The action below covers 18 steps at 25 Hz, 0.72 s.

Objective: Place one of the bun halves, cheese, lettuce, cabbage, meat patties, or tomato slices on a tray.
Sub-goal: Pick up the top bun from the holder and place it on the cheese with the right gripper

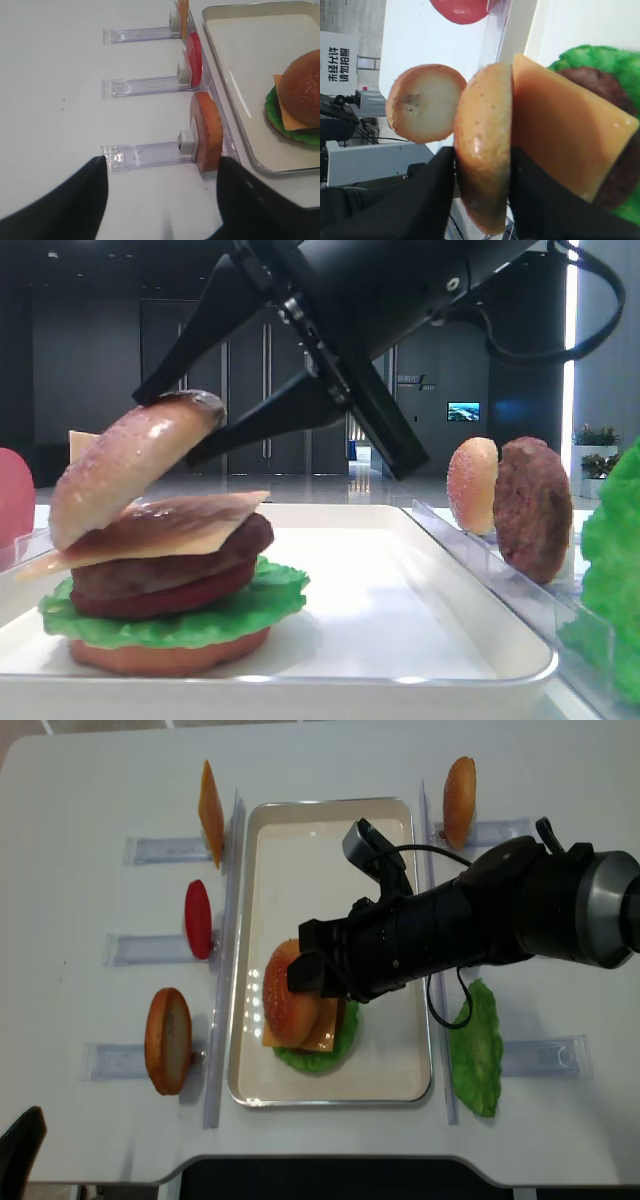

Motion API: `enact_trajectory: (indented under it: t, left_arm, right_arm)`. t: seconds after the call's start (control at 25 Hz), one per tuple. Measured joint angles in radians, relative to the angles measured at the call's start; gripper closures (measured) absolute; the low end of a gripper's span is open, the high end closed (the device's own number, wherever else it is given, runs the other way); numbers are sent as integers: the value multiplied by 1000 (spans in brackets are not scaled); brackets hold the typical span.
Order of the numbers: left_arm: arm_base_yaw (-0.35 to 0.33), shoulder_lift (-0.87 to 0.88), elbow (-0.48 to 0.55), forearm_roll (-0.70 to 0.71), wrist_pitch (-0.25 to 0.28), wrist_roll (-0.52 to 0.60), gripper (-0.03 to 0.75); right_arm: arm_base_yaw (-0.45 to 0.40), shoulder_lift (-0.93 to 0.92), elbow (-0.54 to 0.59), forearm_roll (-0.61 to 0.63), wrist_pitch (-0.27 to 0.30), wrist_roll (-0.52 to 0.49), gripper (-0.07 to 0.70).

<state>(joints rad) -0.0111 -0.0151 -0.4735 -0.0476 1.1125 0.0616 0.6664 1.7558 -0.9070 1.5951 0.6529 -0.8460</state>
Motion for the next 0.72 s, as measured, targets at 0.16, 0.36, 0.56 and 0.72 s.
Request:
enact_trajectory:
  t: [0.16,0.36,0.56,0.72]
  left_arm:
    - [0,0,0,0,0,0,198]
    - [0,0,0,0,0,0,198]
    - [0,0,0,0,0,0,198]
    - [0,0,0,0,0,0,198]
  right_arm:
    - [0,9,2,-24,-5,0,307]
    - [0,11,2,-42,-26,0,262]
    - [-26,11,2,-59,-33,3,227]
    - [-60,11,2,-63,-33,9,208]
